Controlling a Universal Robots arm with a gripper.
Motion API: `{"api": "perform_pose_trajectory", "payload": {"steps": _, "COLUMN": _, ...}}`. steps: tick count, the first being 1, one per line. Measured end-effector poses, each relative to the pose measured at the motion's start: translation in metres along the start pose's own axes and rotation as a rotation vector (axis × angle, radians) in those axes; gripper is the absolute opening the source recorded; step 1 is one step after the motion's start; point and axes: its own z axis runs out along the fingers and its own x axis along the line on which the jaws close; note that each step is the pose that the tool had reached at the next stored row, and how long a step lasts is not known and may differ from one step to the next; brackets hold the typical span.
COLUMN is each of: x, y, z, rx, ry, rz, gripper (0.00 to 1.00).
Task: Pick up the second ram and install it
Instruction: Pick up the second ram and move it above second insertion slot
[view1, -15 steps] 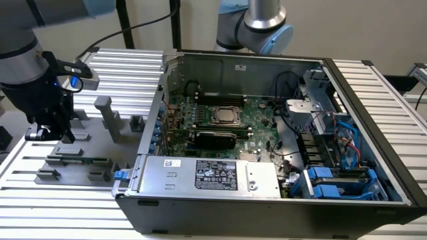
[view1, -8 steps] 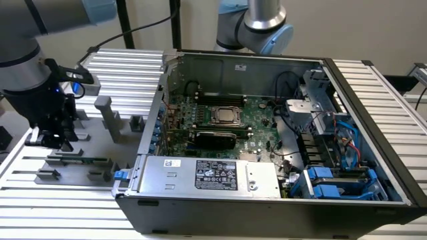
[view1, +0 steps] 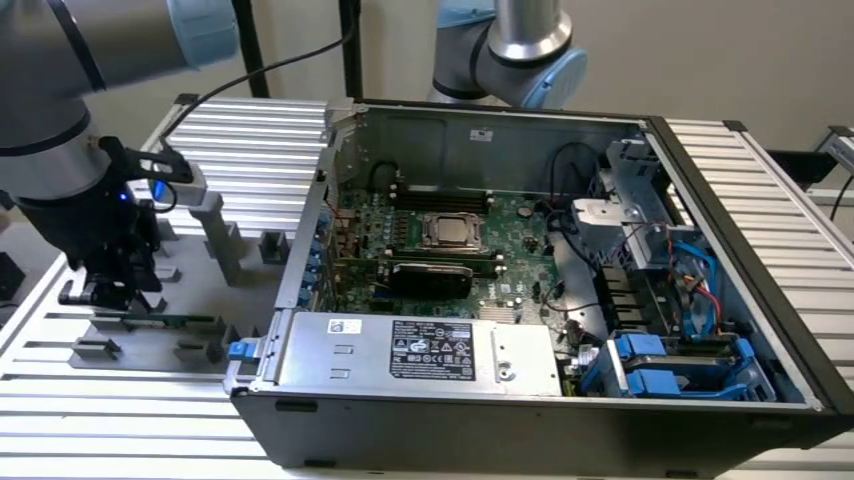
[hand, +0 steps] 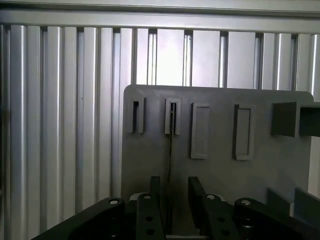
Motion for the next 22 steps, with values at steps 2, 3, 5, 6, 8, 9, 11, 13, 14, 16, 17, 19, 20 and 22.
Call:
{"api": "perform_pose_trajectory", "payload": {"steps": 2, "x": 0.001, "y": -0.001, "z": 0.0036, "rx": 0.0, "ry": 0.0001, "rz": -0.001, "gripper": 0.36}}
{"api": "perform_pose_trajectory", "payload": {"steps": 3, "x": 0.001, "y": -0.0016, "z": 0.0054, "rx": 0.0, "ry": 0.0, "rz": -0.001, "gripper": 0.36}}
{"api": "perform_pose_trajectory", "payload": {"steps": 5, "x": 0.002, "y": -0.0027, "z": 0.009, "rx": 0.0, "ry": 0.0001, "rz": -0.002, "gripper": 0.36}}
{"api": "perform_pose_trajectory", "payload": {"steps": 6, "x": 0.002, "y": -0.0033, "z": 0.0108, "rx": 0.0, "ry": 0.0001, "rz": -0.002, "gripper": 0.36}}
{"api": "perform_pose_trajectory", "payload": {"steps": 8, "x": 0.002, "y": -0.0044, "z": 0.0144, "rx": 0.0, "ry": 0.0001, "rz": -0.002, "gripper": 0.36}}
{"api": "perform_pose_trajectory", "payload": {"steps": 9, "x": 0.003, "y": -0.0048, "z": 0.0162, "rx": -0.0001, "ry": 0.0001, "rz": -0.003, "gripper": 0.36}}
{"api": "perform_pose_trajectory", "payload": {"steps": 11, "x": 0.003, "y": -0.0055, "z": 0.0198, "rx": -0.0004, "ry": 0.0001, "rz": -0.003, "gripper": 0.36}}
{"api": "perform_pose_trajectory", "payload": {"steps": 13, "x": 0.003, "y": -0.006, "z": 0.0234, "rx": -0.0014, "ry": 0.0, "rz": -0.003, "gripper": 0.36}}
{"api": "perform_pose_trajectory", "payload": {"steps": 14, "x": 0.003, "y": -0.0061, "z": 0.0252, "rx": -0.0023, "ry": 0.0001, "rz": -0.004, "gripper": 0.36}}
{"api": "perform_pose_trajectory", "payload": {"steps": 16, "x": 0.003, "y": -0.0063, "z": 0.0285, "rx": -0.0044, "ry": 0.0001, "rz": -0.005, "gripper": 0.36}}
{"api": "perform_pose_trajectory", "payload": {"steps": 17, "x": 0.003, "y": -0.0063, "z": 0.0299, "rx": -0.0059, "ry": 0.0002, "rz": -0.005, "gripper": 0.36}}
{"api": "perform_pose_trajectory", "payload": {"steps": 19, "x": 0.003, "y": -0.0065, "z": 0.0323, "rx": -0.0097, "ry": -0.0001, "rz": -0.007, "gripper": 0.36}}
{"api": "perform_pose_trajectory", "payload": {"steps": 20, "x": 0.003, "y": -0.0065, "z": 0.033, "rx": -0.0114, "ry": 0.0, "rz": -0.008, "gripper": 0.36}}
{"api": "perform_pose_trajectory", "payload": {"steps": 22, "x": 0.003, "y": -0.0064, "z": 0.0338, "rx": -0.0137, "ry": 0.0002, "rz": -0.009, "gripper": 0.36}}
